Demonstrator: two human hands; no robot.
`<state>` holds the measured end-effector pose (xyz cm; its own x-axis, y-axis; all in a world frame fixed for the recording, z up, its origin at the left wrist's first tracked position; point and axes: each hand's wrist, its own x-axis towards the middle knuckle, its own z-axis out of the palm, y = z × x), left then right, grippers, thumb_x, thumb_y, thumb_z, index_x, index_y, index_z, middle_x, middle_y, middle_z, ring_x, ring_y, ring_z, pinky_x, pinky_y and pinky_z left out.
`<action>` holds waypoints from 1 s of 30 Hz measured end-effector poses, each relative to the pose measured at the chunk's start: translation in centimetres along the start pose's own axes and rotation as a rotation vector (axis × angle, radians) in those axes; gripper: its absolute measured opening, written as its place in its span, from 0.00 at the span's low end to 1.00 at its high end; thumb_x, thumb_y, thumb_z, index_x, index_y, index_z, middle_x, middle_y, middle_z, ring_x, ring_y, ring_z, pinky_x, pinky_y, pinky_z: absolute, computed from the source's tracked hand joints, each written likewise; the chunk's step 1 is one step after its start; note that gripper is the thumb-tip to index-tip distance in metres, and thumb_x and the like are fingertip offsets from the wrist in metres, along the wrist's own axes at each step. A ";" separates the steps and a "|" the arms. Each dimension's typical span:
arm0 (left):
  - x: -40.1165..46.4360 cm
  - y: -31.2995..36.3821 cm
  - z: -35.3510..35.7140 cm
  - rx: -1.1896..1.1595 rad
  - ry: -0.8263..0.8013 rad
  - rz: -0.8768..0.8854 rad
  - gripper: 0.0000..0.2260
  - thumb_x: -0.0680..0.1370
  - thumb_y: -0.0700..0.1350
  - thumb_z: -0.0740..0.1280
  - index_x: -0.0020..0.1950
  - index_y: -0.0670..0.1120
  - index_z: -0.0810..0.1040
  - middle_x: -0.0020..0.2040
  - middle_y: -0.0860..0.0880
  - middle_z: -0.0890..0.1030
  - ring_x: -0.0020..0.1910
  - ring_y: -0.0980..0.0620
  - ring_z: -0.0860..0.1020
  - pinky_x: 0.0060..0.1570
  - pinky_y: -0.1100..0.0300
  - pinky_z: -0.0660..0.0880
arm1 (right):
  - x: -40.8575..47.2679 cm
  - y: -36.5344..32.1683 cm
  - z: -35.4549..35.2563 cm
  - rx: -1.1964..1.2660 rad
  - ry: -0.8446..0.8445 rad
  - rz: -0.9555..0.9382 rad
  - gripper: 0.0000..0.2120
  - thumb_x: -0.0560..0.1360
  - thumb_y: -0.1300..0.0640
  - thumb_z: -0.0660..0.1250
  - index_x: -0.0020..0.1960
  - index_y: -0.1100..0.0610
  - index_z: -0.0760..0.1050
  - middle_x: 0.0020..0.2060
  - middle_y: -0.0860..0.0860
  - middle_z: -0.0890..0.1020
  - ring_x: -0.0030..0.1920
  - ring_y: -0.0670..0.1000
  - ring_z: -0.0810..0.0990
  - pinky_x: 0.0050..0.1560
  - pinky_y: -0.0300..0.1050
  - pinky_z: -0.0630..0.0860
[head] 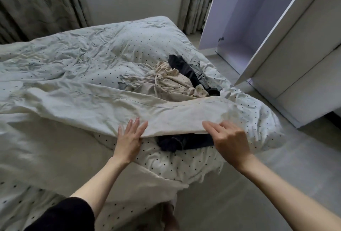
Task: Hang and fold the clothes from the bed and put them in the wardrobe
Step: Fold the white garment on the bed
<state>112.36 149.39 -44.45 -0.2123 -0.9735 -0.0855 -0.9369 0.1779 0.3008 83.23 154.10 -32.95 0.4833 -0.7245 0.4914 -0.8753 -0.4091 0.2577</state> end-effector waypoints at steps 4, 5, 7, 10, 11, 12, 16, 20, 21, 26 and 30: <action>-3.3 -0.4 2.1 0.102 -0.175 0.027 0.30 0.81 0.42 0.55 0.77 0.54 0.42 0.77 0.47 0.37 0.76 0.43 0.39 0.71 0.41 0.44 | -4.8 -2.4 0.7 -0.005 -0.145 -0.015 0.15 0.68 0.69 0.59 0.45 0.58 0.83 0.37 0.51 0.83 0.30 0.53 0.78 0.27 0.43 0.74; -4.2 -0.4 2.5 0.116 -0.241 0.037 0.31 0.81 0.43 0.56 0.77 0.54 0.40 0.77 0.46 0.36 0.76 0.43 0.38 0.72 0.42 0.44 | -5.9 -3.1 1.1 -0.040 -0.242 0.000 0.15 0.67 0.67 0.61 0.46 0.57 0.83 0.38 0.52 0.84 0.32 0.53 0.79 0.30 0.43 0.75; -6.4 -0.6 4.1 0.117 -0.364 0.035 0.33 0.81 0.44 0.57 0.77 0.54 0.37 0.77 0.46 0.35 0.76 0.43 0.38 0.73 0.46 0.45 | -8.2 -4.6 2.9 -0.085 -0.615 0.082 0.19 0.67 0.62 0.68 0.59 0.56 0.79 0.55 0.58 0.81 0.49 0.56 0.80 0.45 0.48 0.76; -10.2 -0.9 7.1 0.058 -0.484 -0.025 0.33 0.80 0.44 0.58 0.77 0.55 0.39 0.77 0.47 0.36 0.76 0.45 0.39 0.73 0.49 0.47 | -12.4 -7.3 6.7 0.056 -1.182 0.129 0.28 0.77 0.58 0.60 0.75 0.54 0.55 0.74 0.57 0.58 0.73 0.57 0.59 0.67 0.57 0.61; -11.4 -1.0 8.1 0.037 -0.511 -0.054 0.33 0.80 0.44 0.58 0.77 0.55 0.40 0.77 0.47 0.37 0.76 0.45 0.40 0.73 0.49 0.48 | -13.4 -8.4 7.7 0.109 -1.248 0.126 0.27 0.79 0.57 0.58 0.76 0.54 0.54 0.75 0.56 0.57 0.73 0.56 0.57 0.68 0.57 0.59; -12.8 -1.2 9.3 0.010 -0.527 -0.089 0.32 0.80 0.43 0.58 0.77 0.55 0.41 0.77 0.47 0.38 0.76 0.45 0.41 0.73 0.50 0.50 | -14.5 -9.6 8.9 0.156 -1.254 0.121 0.26 0.79 0.56 0.56 0.75 0.53 0.54 0.74 0.55 0.58 0.73 0.55 0.57 0.69 0.57 0.58; -16.6 -2.9 11.6 -0.103 -0.543 -0.233 0.30 0.80 0.43 0.59 0.78 0.51 0.47 0.78 0.45 0.44 0.77 0.46 0.45 0.73 0.54 0.53 | -15.9 -13.8 11.6 0.286 -1.216 0.111 0.23 0.79 0.52 0.56 0.73 0.53 0.58 0.71 0.53 0.64 0.71 0.53 0.62 0.68 0.54 0.60; -19.5 -5.9 11.8 -0.270 -0.454 -0.423 0.26 0.81 0.42 0.59 0.77 0.47 0.55 0.78 0.45 0.50 0.77 0.48 0.50 0.73 0.55 0.53 | -15.4 -18.0 12.4 0.394 -1.207 0.187 0.23 0.80 0.51 0.56 0.73 0.53 0.59 0.69 0.54 0.67 0.70 0.54 0.64 0.66 0.52 0.63; -19.9 -7.0 11.4 -0.308 -0.422 -0.474 0.25 0.81 0.42 0.59 0.76 0.47 0.56 0.78 0.45 0.52 0.76 0.48 0.51 0.73 0.54 0.53 | -14.9 -19.1 12.6 0.418 -1.198 0.200 0.22 0.80 0.51 0.56 0.72 0.53 0.59 0.69 0.54 0.67 0.70 0.54 0.65 0.66 0.52 0.64; -20.9 -13.4 9.4 -0.414 -0.285 -0.658 0.24 0.80 0.42 0.59 0.75 0.44 0.58 0.76 0.44 0.58 0.75 0.48 0.56 0.72 0.53 0.55 | -11.9 -26.0 12.7 0.556 -1.176 0.306 0.22 0.80 0.52 0.55 0.73 0.54 0.59 0.68 0.54 0.69 0.67 0.56 0.68 0.63 0.52 0.67; -20.2 -19.8 7.4 -0.663 -0.110 -0.815 0.22 0.80 0.41 0.60 0.74 0.42 0.61 0.73 0.43 0.65 0.71 0.46 0.64 0.69 0.52 0.63 | -9.4 -32.8 13.8 0.734 -1.207 0.518 0.22 0.81 0.51 0.55 0.73 0.56 0.60 0.68 0.55 0.69 0.67 0.56 0.68 0.63 0.51 0.68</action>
<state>133.19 166.64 -55.75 0.3576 -0.7391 -0.5708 -0.4756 -0.6702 0.5698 107.62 166.61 -57.51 0.1722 -0.7312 -0.6601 -0.9234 0.1135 -0.3666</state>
